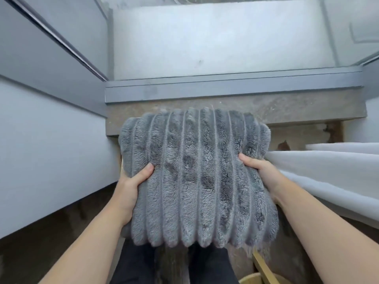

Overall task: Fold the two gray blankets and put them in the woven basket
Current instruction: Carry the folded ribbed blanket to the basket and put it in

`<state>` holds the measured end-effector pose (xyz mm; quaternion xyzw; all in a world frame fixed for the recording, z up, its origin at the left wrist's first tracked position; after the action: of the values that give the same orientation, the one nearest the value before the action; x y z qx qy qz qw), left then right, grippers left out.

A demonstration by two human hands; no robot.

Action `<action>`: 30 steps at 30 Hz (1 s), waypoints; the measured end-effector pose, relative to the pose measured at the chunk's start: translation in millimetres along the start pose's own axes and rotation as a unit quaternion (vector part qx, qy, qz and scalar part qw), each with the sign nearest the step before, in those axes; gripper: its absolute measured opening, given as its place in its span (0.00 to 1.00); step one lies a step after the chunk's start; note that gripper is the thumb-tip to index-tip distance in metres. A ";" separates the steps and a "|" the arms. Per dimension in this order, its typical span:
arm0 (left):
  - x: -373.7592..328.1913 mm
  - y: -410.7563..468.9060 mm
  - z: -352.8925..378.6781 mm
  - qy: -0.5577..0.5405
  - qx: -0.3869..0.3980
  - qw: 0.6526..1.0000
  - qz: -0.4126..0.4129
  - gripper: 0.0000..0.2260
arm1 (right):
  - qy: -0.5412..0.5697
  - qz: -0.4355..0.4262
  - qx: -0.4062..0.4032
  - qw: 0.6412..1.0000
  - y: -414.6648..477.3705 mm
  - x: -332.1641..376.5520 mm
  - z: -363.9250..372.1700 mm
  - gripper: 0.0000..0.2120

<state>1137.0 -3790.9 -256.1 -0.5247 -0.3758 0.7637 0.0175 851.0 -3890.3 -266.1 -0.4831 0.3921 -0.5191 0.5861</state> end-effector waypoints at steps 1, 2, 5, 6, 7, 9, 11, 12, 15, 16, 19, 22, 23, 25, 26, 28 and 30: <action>17.0 13.5 -4.1 0.000 -0.009 1.000 -0.001 0.26 | 0.001 0.018 -0.006 1.000 20.5 -2.4 -3.1 0.24; 33.5 25.3 -9.6 0.002 -0.020 1.000 -0.004 0.21 | 0.007 0.038 -0.010 0.999 38.7 -6.7 -4.1 0.19; 76.1 48.5 -27.2 -0.005 -0.048 0.999 -0.024 0.15 | 0.014 0.048 -0.048 0.998 82.2 -18.7 -10.3 0.17; 86.7 53.7 -31.0 -0.003 -0.043 0.999 -0.032 0.16 | -0.001 0.030 -0.079 0.996 91.0 -18.9 -13.7 0.16; 94.7 58.0 -33.4 0.000 -0.036 0.998 -0.042 0.16 | -0.021 0.008 -0.112 0.993 97.2 -17.8 -17.5 0.12; 103.8 64.6 -35.6 0.009 -0.021 0.998 -0.056 0.13 | -0.050 -0.013 -0.142 0.989 104.4 -15.2 -18.7 0.06; 107.2 70.4 -33.8 0.030 -0.012 0.998 -0.062 0.11 | -0.062 -0.009 -0.146 0.987 111.9 -14.2 -18.8 0.07; 109.2 74.1 -33.8 0.041 -0.013 0.997 -0.067 0.11 | -0.070 -0.005 -0.149 0.986 115.2 -13.3 -17.6 0.10; 118.3 90.0 -36.1 0.077 -0.030 0.992 -0.100 0.13 | -0.110 0.004 -0.164 0.980 127.0 -8.2 -13.2 0.26; 121.8 99.2 -37.4 0.084 -0.036 0.990 -0.106 0.18 | -0.121 0.006 -0.162 0.979 133.0 -5.3 -10.0 0.30; 128.2 129.8 -43.3 0.092 -0.065 0.988 -0.106 0.28 | -0.122 0.015 -0.152 0.981 154.0 -2.1 -4.7 0.23; 143.0 152.1 -52.8 0.091 -0.070 0.990 -0.077 0.24 | -0.091 0.045 -0.157 0.982 184.3 -11.9 -7.8 0.06; 150.1 155.9 -55.6 0.096 -0.070 0.991 -0.065 0.22 | -0.087 0.047 -0.165 0.981 193.6 -16.3 -12.3 0.02; 166.0 160.1 -62.1 0.112 -0.080 0.990 -0.044 0.20 | -0.084 0.045 -0.175 0.980 212.6 -21.8 -19.7 0.04; 175.3 163.0 -65.0 0.119 -0.090 0.988 -0.038 0.18 | -0.087 0.041 -0.186 0.978 222.1 -21.9 -23.9 0.04; 192.6 170.9 -65.9 0.126 -0.097 0.987 -0.030 0.12 | -0.099 0.035 -0.215 0.971 241.1 -20.7 -34.4 0.05; 202.7 179.4 -60.9 0.134 -0.091 0.987 -0.019 0.09 | -0.117 0.039 -0.250 0.960 256.1 -18.1 -47.6 0.16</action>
<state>1161.5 -3800.3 -532.3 -0.6147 -0.4476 0.6486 0.0347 861.3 -3881.5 -526.8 -0.6558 0.4568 -0.3213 0.5079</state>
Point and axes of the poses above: each hand's wrist, its own y-axis towards the middle knuckle, its own z-axis out of the palm, x = y × z, the point moved 8 cm from there along y, towards the middle knuckle, and after that the axes turned 15 degrees about z, right-handed, at the moved point
